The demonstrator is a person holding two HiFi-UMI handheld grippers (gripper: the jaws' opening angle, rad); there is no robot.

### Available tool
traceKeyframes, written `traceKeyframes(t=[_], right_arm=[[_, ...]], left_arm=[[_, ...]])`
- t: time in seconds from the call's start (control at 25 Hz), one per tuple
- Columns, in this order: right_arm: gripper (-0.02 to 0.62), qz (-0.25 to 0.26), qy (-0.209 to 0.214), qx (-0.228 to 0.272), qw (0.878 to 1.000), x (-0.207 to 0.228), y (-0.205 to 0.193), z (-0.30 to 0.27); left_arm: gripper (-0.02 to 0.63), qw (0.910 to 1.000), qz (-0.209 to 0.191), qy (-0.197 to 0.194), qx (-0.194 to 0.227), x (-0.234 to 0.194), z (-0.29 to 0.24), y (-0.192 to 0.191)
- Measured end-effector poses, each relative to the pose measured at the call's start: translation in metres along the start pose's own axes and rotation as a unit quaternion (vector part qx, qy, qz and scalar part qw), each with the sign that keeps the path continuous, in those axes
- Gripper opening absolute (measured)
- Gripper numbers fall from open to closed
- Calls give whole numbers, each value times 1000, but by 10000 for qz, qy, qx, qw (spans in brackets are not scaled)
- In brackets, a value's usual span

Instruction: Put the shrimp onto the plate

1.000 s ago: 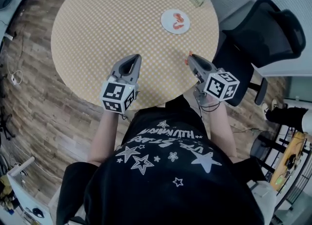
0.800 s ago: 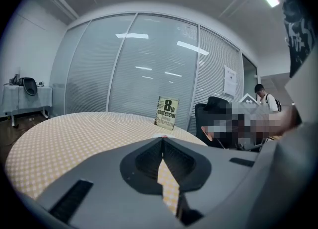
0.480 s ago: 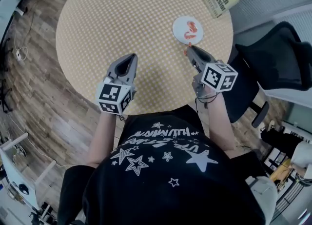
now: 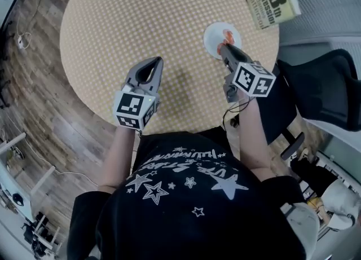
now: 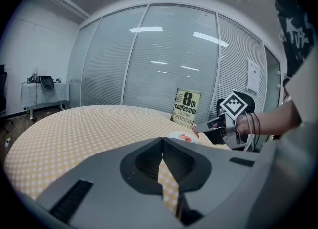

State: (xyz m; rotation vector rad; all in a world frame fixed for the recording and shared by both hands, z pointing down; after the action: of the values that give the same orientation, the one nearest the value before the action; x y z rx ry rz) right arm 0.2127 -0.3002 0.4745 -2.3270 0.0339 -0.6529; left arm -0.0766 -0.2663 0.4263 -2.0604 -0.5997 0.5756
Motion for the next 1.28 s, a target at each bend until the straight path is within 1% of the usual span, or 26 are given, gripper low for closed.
traceKeyframes(t=[0.16,0.28,0.44,0.56,0.72,0.84,0.92,1.08,1.28], right_arm=[[69,271,-238,-179,9992,10,11,-17],[69,388,-323,-339,9981,13,15,-32],[69,653,-557,-617,9944,16,16,-49],[69,977,-740,-824,9890,16,18,-58],[69,1505,-920,-1062,9786,11,20,-69],[69,1750,-1044,-1263,9708,9,19,-75],[69,1793,-1105,-1358,9681,11,19,-79],[69,1746,-1156,-1422,9674,14,18,-84],[69,1876,-1221,-1581,9617,14,14,-89]], left_arm=[[2,10000,-43,-6,-57,-2,-12,1],[2,9999,-26,-6,-121,-6,-19,-1],[2,9999,7,10,-170,-12,-25,-2],[2,9998,15,11,-201,-16,-29,-2],[2,9997,-29,-38,-240,-19,-33,-2],[2,9996,-30,-79,-259,-20,-37,-2],[2,9995,-32,-93,-287,-20,-39,-2],[2,9994,-31,-130,-328,-18,-41,-3],[2,9992,10,-137,-383,-18,-37,-6]])
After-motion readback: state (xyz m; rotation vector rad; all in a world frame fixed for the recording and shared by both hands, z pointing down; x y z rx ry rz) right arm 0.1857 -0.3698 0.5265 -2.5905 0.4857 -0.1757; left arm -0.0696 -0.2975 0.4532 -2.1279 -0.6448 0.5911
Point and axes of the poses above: the fingertips, and each gripper's own axes: z backward along the fingers, x to its right, y out of its top, the point moved 8 cm from there along z, backward along the fingers, and after that the axes turned 7 degrees about -x, right-handed, at the moved point
